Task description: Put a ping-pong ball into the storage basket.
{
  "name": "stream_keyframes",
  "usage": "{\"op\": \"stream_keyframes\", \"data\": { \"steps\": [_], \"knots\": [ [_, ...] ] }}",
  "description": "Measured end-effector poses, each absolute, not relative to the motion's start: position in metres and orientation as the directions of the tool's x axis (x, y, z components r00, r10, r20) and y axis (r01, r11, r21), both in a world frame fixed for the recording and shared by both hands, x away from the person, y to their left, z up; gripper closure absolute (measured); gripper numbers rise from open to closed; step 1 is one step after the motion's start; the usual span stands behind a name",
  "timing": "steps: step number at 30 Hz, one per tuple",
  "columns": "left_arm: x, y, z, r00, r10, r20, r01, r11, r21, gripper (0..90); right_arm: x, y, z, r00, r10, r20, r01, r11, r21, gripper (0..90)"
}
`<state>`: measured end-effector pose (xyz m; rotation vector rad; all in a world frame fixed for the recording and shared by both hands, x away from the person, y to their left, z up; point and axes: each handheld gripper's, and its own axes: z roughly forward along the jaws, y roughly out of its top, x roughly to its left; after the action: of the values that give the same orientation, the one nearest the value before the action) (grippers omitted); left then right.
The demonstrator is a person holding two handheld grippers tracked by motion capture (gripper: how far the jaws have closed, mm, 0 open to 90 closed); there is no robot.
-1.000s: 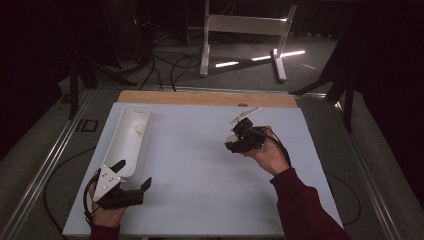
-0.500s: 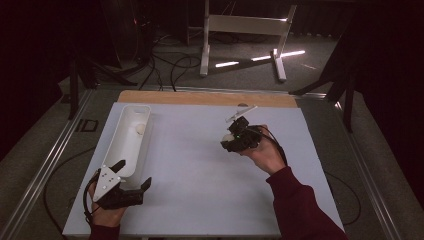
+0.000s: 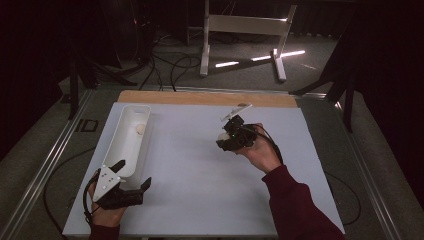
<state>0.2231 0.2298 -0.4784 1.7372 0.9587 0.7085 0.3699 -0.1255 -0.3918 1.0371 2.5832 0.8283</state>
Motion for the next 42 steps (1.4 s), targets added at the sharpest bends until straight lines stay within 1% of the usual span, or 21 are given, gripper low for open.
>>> {"op": "stream_keyframes", "data": {
  "steps": [42],
  "knots": [
    [0.223,0.23,-0.478,0.514,0.857,0.03,0.275,-0.197,0.941,0.3,0.374,-0.099,-0.38,-0.746,0.666,0.005,0.528,0.586,0.615,50.3]
  ]
}}
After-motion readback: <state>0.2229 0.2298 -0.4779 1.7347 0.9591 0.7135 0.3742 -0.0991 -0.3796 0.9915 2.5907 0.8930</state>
